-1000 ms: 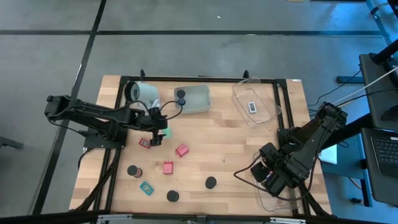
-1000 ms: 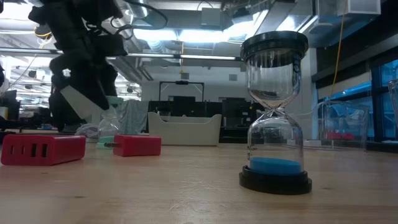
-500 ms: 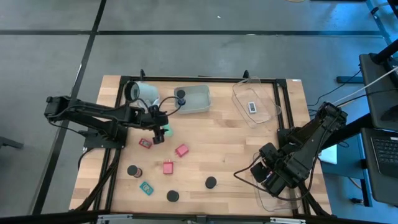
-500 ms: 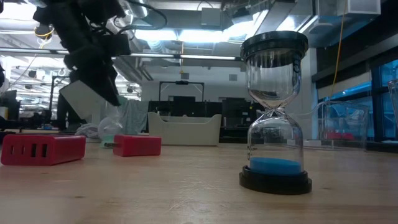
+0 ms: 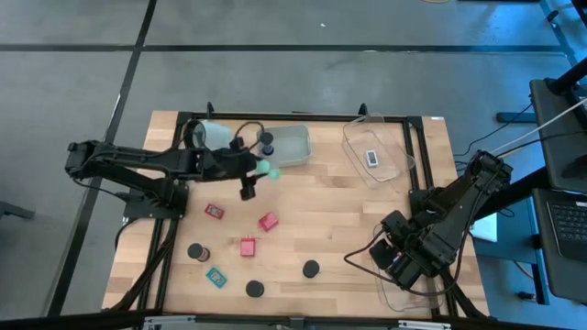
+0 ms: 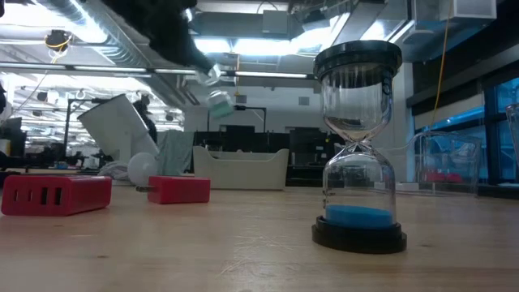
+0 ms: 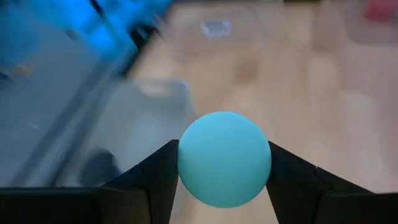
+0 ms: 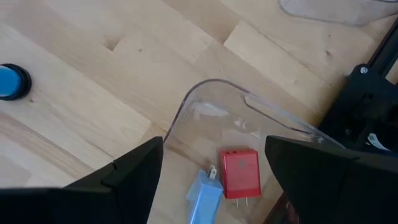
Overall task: Pick & Place Office items
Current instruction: Put the green hourglass into the gray bin
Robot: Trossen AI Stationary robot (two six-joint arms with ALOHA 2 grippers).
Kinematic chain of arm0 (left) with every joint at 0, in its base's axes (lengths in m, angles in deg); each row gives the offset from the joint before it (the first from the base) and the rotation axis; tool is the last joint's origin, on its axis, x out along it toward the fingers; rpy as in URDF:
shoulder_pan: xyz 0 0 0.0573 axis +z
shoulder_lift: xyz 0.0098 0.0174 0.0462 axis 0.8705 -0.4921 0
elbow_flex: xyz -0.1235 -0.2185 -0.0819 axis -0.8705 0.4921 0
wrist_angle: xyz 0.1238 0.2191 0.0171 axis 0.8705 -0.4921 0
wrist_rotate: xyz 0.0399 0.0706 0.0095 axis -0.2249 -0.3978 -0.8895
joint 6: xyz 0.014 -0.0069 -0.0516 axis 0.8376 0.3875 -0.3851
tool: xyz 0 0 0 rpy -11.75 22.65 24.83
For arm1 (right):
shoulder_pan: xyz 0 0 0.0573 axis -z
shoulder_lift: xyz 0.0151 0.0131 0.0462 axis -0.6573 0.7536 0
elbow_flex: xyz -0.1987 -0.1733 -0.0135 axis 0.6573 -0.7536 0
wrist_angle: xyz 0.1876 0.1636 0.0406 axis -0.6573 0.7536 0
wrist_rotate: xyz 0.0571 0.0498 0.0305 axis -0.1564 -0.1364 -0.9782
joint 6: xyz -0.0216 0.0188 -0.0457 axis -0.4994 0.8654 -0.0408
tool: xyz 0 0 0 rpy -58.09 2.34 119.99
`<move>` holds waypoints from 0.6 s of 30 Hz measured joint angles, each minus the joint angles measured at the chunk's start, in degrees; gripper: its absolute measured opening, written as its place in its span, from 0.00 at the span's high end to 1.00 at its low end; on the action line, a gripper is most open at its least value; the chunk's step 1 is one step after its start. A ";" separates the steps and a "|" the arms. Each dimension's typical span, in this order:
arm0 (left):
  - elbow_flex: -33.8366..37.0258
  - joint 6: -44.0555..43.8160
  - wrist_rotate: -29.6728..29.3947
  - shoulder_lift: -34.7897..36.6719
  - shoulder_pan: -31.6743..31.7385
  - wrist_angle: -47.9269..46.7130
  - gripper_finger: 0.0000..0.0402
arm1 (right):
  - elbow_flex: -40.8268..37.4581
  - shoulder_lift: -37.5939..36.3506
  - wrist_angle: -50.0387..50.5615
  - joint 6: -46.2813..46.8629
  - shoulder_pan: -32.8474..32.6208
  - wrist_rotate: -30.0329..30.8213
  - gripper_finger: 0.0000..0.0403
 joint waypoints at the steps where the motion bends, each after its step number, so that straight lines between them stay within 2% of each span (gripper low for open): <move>1: -0.02 1.61 -1.68 -0.15 0.19 1.89 0.51 | 0.00 0.00 0.00 -0.02 -0.01 0.18 0.29; 5: -0.07 4.74 -4.10 -2.39 2.58 7.15 0.51 | 0.00 0.00 0.00 -0.16 0.00 0.79 0.29; 18: -0.04 2.13 -2.10 -18.27 13.91 11.70 0.50 | 0.00 0.00 -0.04 -0.44 -0.01 1.38 0.29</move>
